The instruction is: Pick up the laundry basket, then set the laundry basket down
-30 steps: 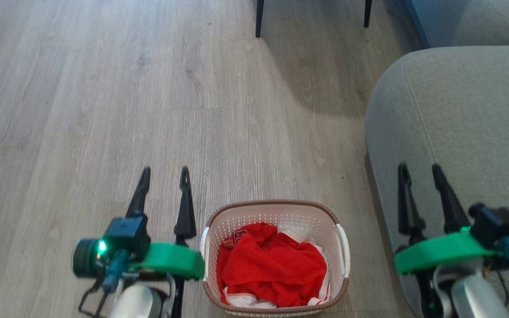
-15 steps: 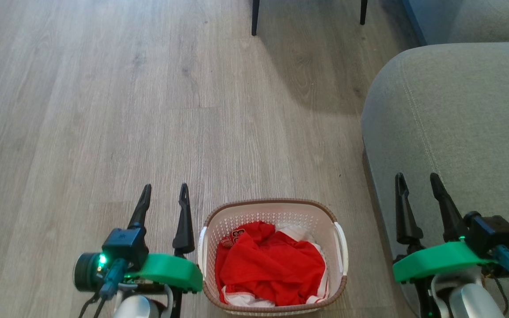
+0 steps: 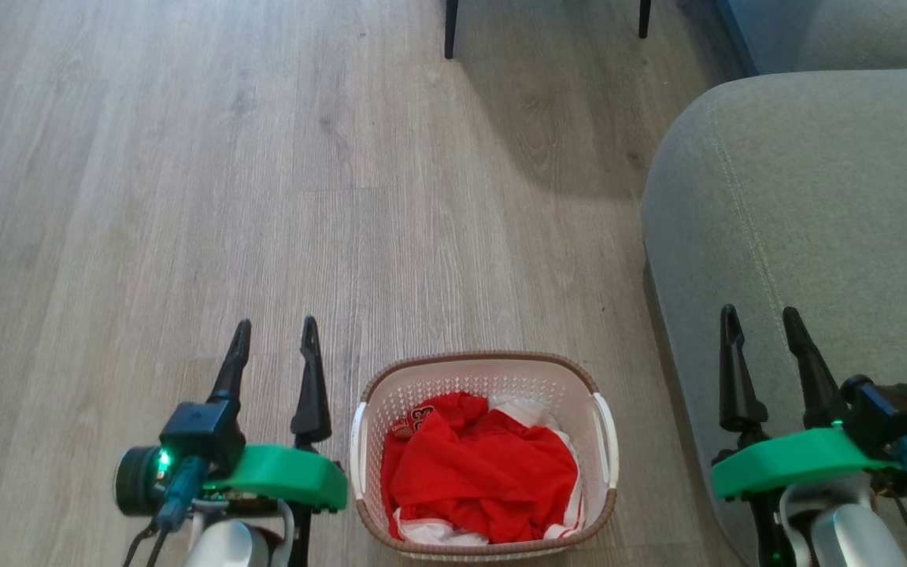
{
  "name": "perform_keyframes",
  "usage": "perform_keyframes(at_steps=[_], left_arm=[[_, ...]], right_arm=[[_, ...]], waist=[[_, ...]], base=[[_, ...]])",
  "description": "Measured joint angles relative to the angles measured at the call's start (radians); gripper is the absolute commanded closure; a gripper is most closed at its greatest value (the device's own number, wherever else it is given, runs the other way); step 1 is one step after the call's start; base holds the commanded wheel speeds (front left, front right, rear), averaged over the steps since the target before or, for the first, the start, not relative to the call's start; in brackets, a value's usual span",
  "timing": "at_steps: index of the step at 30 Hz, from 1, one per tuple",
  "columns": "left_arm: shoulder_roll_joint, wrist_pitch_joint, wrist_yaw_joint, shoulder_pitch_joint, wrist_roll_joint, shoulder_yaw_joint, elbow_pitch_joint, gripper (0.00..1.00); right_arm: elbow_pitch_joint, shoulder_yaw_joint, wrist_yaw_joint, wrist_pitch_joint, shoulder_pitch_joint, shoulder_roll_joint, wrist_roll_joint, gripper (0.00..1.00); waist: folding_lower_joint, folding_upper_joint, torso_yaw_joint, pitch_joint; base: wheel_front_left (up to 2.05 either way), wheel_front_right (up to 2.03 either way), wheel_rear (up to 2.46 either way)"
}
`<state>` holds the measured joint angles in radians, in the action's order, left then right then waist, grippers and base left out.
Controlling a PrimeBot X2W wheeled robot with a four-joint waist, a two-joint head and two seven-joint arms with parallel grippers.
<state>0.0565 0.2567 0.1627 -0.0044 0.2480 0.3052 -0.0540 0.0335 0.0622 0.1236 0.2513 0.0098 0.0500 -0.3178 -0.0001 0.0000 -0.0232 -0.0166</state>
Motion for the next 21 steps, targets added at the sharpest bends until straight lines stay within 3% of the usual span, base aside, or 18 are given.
perform_keyframes(at_steps=[21], left_arm=[[0.0,0.0,-0.007,-0.002,0.027,-0.018,-0.018,0.0]], right_arm=[[0.003,-0.005,0.0,0.0,0.0,0.0,0.0,0.0]], waist=[[0.0001,0.0,-0.01,0.001]], base=[[0.0,0.0,0.0]])
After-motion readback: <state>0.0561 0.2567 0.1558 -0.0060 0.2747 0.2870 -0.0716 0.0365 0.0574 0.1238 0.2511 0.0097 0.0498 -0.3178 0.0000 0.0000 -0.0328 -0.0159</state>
